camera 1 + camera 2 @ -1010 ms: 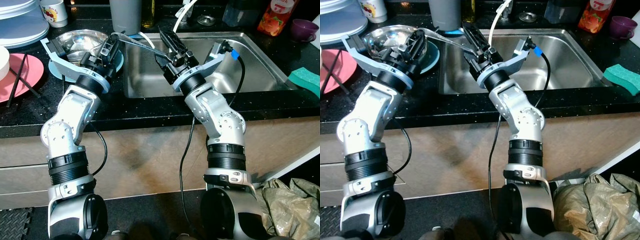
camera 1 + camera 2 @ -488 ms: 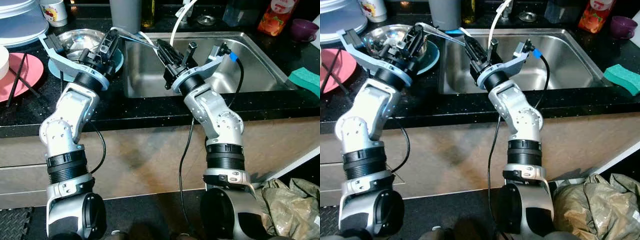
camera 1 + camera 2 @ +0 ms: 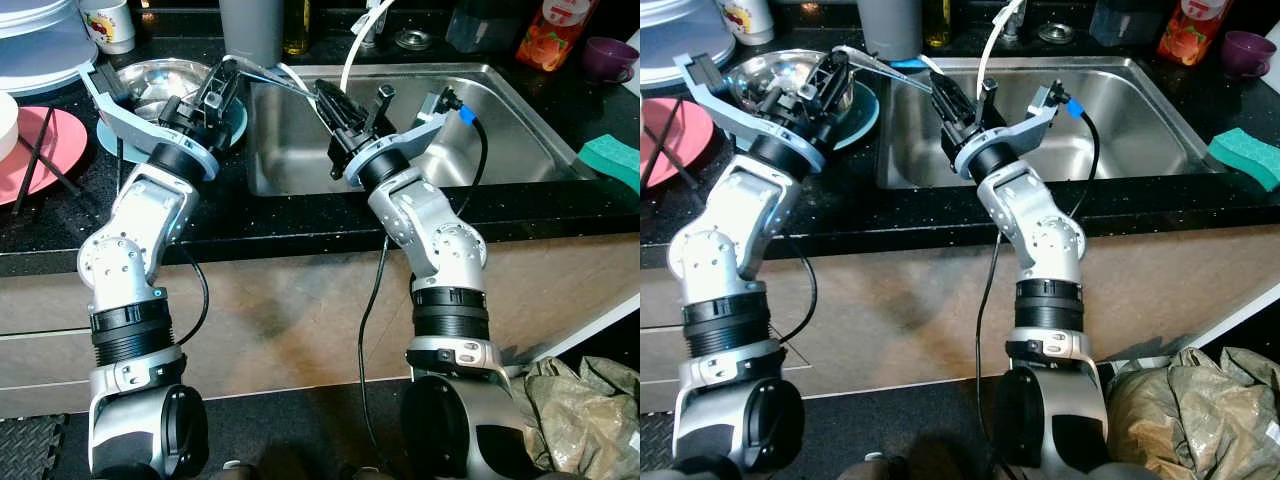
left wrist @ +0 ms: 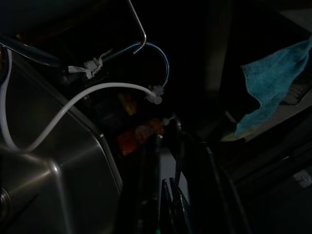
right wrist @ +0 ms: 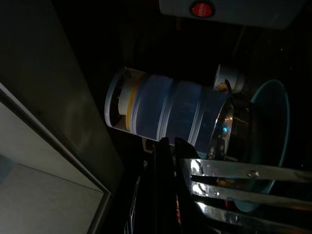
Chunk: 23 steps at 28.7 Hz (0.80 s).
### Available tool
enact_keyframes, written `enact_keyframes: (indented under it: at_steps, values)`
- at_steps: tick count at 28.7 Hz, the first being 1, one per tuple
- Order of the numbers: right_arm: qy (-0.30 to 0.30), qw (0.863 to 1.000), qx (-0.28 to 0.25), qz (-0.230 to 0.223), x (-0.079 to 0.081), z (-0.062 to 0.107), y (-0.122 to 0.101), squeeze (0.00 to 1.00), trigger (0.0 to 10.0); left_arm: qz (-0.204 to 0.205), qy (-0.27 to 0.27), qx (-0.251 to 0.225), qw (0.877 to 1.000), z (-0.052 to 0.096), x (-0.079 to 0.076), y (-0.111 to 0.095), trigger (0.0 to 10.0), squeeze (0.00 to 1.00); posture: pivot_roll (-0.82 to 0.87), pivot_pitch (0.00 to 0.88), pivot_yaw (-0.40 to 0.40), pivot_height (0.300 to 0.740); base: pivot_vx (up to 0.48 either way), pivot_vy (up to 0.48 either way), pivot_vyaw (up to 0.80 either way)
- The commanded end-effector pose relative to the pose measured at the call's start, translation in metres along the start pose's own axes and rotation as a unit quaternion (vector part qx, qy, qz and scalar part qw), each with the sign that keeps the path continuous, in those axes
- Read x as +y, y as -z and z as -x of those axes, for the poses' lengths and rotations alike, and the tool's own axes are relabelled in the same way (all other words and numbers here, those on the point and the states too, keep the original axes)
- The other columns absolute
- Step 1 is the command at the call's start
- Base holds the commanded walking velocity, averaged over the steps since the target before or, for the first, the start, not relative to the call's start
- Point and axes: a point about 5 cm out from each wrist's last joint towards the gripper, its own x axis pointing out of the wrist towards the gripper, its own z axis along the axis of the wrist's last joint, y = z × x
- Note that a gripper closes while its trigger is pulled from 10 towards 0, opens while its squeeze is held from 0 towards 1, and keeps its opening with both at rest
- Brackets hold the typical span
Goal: Kitchen organization
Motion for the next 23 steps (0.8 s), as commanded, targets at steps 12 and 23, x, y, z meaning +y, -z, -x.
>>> enact_keyframes:
  at_steps: [12, 23]
  values:
    - [-0.046, 0.997, -0.069, -0.005, 0.022, -0.008, -0.039, 0.0, 0.0, -0.045, -0.034, 0.017, 0.998, 0.002, 0.009, -0.006, 10.0, 0.0, 0.02, 0.126, -0.004, 0.74, 0.0, 0.0, 0.0]
    - [0.133, 0.897, -0.152, 0.394, 0.003, 0.0, -0.082, 0.0, 0.6, -0.293, 0.028, 0.116, 0.949, -0.001, -0.008, 0.015, 10.0, 0.0, 0.02, 0.117, -0.006, 0.74, 0.0, 0.0, 0.0]
